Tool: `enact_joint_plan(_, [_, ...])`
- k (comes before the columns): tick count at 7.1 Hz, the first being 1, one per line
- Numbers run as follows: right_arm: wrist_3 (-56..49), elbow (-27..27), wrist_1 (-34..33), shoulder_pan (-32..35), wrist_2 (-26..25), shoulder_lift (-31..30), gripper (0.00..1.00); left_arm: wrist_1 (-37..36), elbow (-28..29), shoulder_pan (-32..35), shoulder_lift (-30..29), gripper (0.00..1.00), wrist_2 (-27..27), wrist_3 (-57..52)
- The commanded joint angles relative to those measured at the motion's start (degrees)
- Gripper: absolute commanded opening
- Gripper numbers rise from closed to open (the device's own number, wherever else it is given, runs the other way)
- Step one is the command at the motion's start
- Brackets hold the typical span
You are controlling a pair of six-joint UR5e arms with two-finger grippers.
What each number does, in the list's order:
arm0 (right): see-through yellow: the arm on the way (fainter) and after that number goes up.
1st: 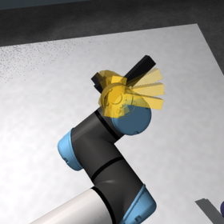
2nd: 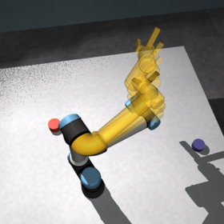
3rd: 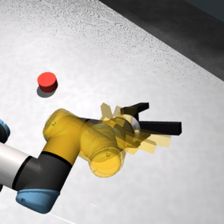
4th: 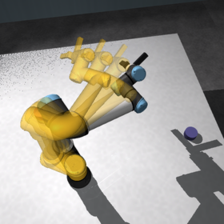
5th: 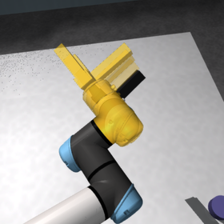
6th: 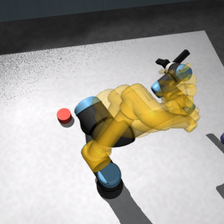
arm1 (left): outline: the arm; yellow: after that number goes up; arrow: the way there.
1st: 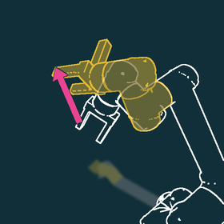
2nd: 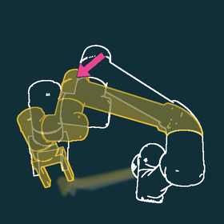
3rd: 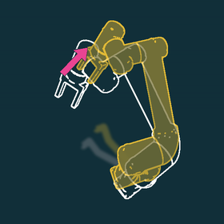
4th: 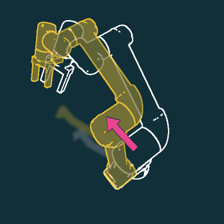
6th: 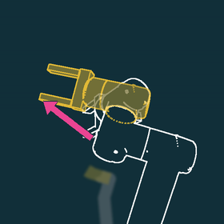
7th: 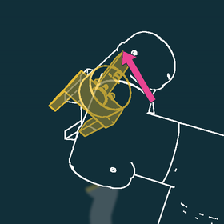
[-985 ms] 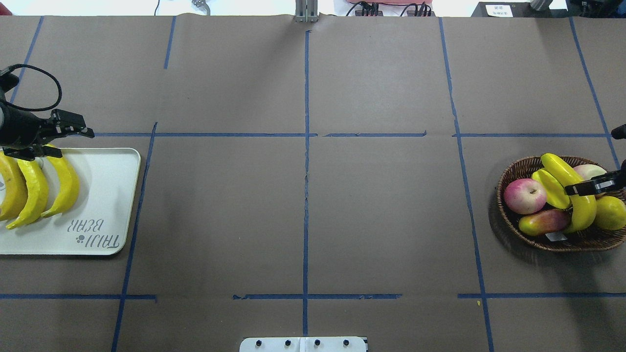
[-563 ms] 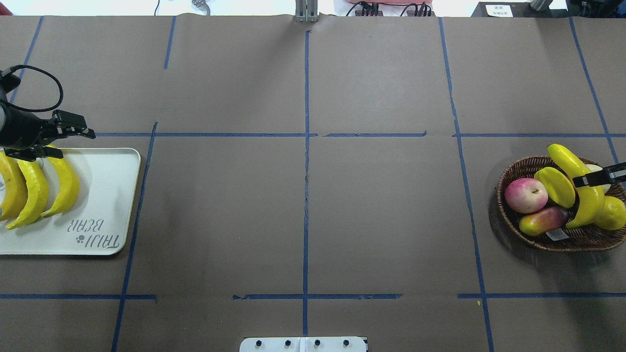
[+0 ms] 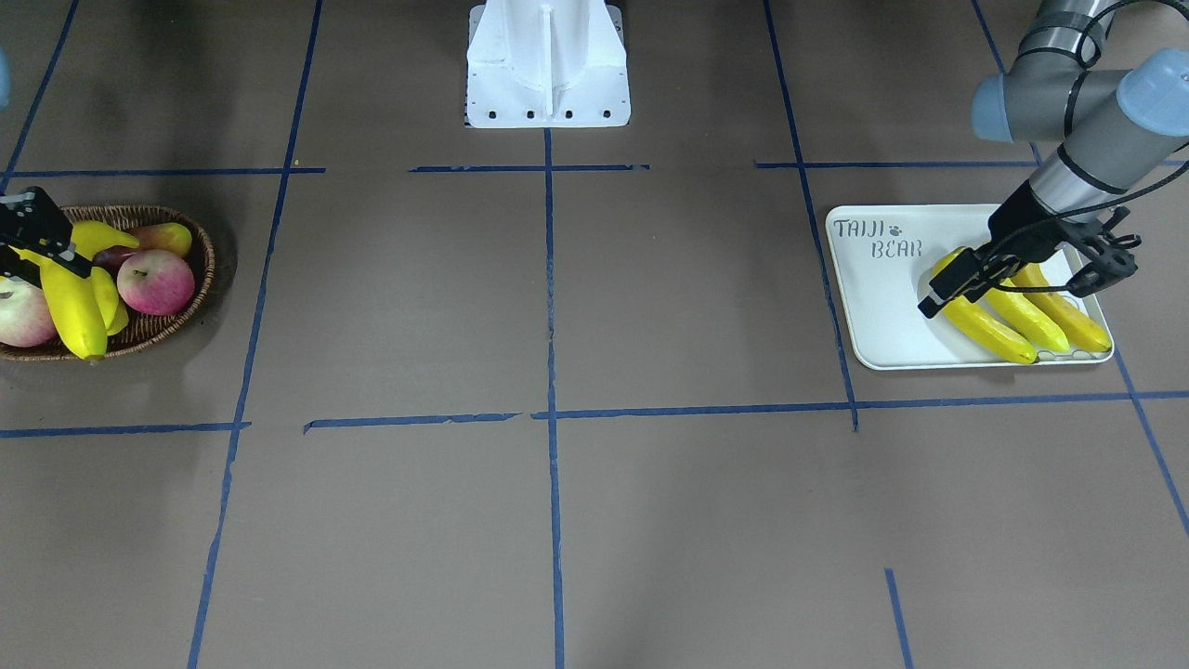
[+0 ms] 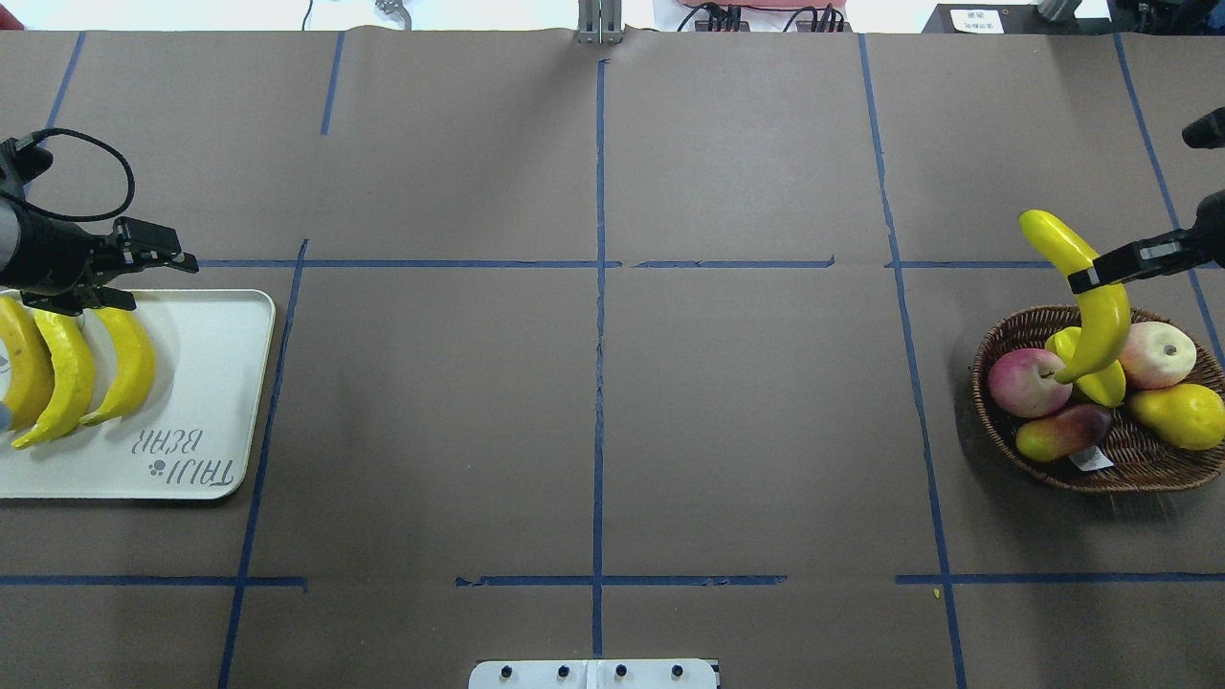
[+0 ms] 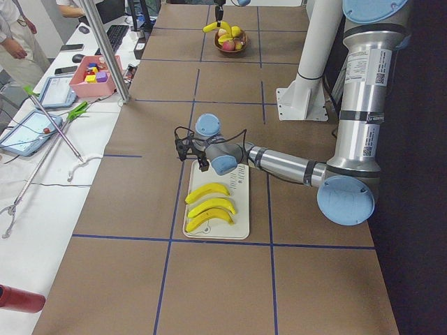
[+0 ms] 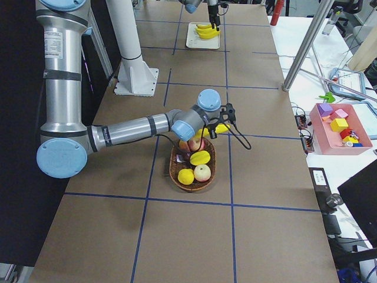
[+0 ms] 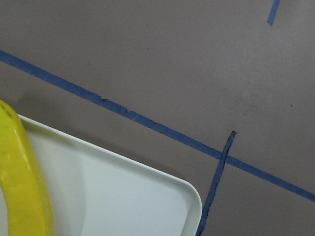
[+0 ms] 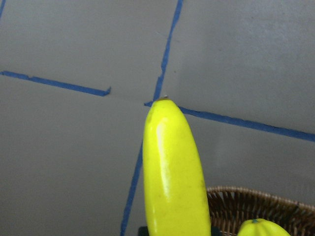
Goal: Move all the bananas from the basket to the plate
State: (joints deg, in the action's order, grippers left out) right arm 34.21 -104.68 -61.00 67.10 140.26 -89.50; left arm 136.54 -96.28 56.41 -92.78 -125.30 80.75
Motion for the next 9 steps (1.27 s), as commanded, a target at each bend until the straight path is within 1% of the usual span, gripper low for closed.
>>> enact_joint_plan(1, [9.50, 0.52, -1.23, -3.27, -0.42, 8.34, 0.01, 5.55, -0.05, -1.13, -0.12, 1.00, -0.11, 0.02])
enact_joint_plan(2, [13.30, 1.66, -1.14, -5.99, -2.52, 11.86, 0.01, 8.01, -0.05, -1.13, -2.12, 1.00, -0.29, 0.19])
enact_joint_plan(3, [15.25, 1.93, 1.30, -8.54, -5.58, 14.07, 0.01, 8.30, -0.22, -1.47, -4.58, 1.00, -0.47, 0.19])
enact_joint_plan(4, [21.36, 2.45, 3.32, -11.00, -8.22, 16.87, 0.01, 8.30, -0.66, -2.09, -6.25, 1.00, -0.47, 0.28])
enact_joint_plan(5, [26.64, 3.15, 4.47, -15.73, -13.91, 19.69, 0.01, 8.30, -0.57, -3.14, -9.40, 1.00, -0.47, 2.20])
enact_joint_plan(6, [30.44, 3.16, 4.66, -20.65, -22.05, 22.15, 0.01, 8.22, -0.40, -3.41, -12.13, 1.00, -0.29, 4.65])
enact_joint_plan(7, [34.22, 3.42, 4.66, -23.48, -23.88, 24.87, 0.01, 8.21, 0.47, -6.46, -16.77, 1.00, -0.20, 4.68])
enact_joint_plan(8, [38.69, 3.16, 4.83, -26.38, -27.03, 26.64, 0.01, 8.21, 0.66, -7.88, -20.82, 1.00, -0.03, 4.68])
enact_joint_plan(9, [41.17, 3.08, 4.84, -29.37, -31.58, 28.75, 0.01, 8.04, 0.74, -8.42, -23.30, 1.00, 0.06, 7.81])
